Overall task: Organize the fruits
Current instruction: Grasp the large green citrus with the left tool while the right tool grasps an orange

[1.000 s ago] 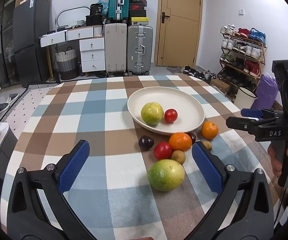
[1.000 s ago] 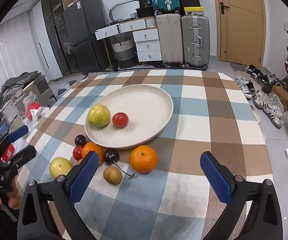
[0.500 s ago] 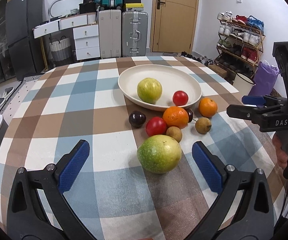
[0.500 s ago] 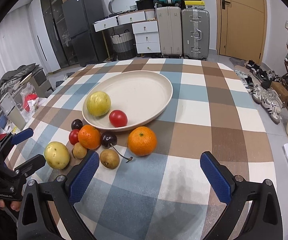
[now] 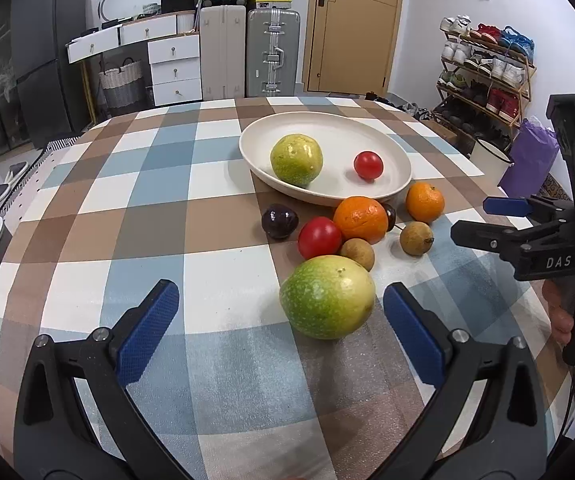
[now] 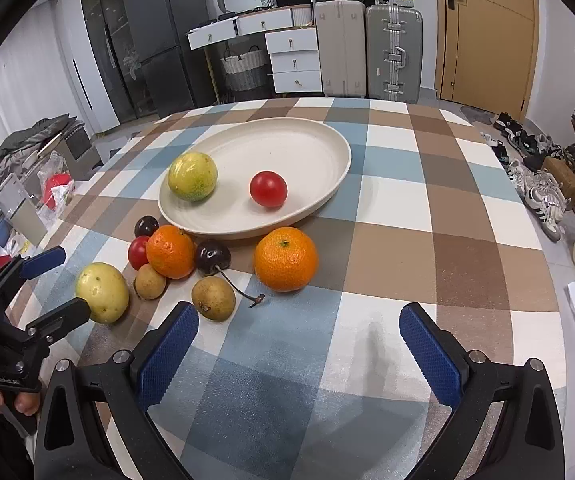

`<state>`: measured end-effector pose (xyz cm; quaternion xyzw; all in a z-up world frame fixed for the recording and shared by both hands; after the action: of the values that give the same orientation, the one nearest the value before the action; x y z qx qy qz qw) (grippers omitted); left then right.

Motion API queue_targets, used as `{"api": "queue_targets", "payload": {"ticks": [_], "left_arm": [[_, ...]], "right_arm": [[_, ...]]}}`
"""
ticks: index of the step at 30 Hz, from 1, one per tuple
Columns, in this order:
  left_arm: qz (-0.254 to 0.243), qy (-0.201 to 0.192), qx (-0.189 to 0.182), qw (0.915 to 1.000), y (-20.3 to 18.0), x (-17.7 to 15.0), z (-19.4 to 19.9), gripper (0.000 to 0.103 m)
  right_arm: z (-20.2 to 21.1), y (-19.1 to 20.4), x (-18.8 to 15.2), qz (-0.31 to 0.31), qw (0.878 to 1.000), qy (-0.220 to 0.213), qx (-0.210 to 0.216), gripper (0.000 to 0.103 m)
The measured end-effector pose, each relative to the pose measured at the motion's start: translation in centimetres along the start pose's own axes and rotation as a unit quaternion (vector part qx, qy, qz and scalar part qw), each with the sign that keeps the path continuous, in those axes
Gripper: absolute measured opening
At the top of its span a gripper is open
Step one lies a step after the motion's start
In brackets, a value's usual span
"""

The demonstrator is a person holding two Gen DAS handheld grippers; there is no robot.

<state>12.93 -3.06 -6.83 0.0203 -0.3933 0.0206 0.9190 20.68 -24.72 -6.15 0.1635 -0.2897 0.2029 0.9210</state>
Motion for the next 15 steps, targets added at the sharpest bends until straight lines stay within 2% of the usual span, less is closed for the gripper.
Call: {"api": "queue_targets", "payload": {"ticks": [15], "left_arm": [[-0.005, 0.012, 0.001, 0.9999, -0.2, -0.1, -0.6, 0.102]], "right_arm": [[-2.2, -0.5, 1.2, -0.01, 1.0, 0.005, -0.003, 0.1]]}}
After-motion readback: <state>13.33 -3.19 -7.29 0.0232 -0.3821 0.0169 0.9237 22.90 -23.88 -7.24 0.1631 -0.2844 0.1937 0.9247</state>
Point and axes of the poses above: each gripper's, at about its wrist camera, not at the fingertips, and z roughly against the way its jaws point, y to its left, x to its top, the point moved 5 cm from there along -z, roughly the way its jaws point, and after that the axes turned 7 degrees about x, right-handed, at the moved point
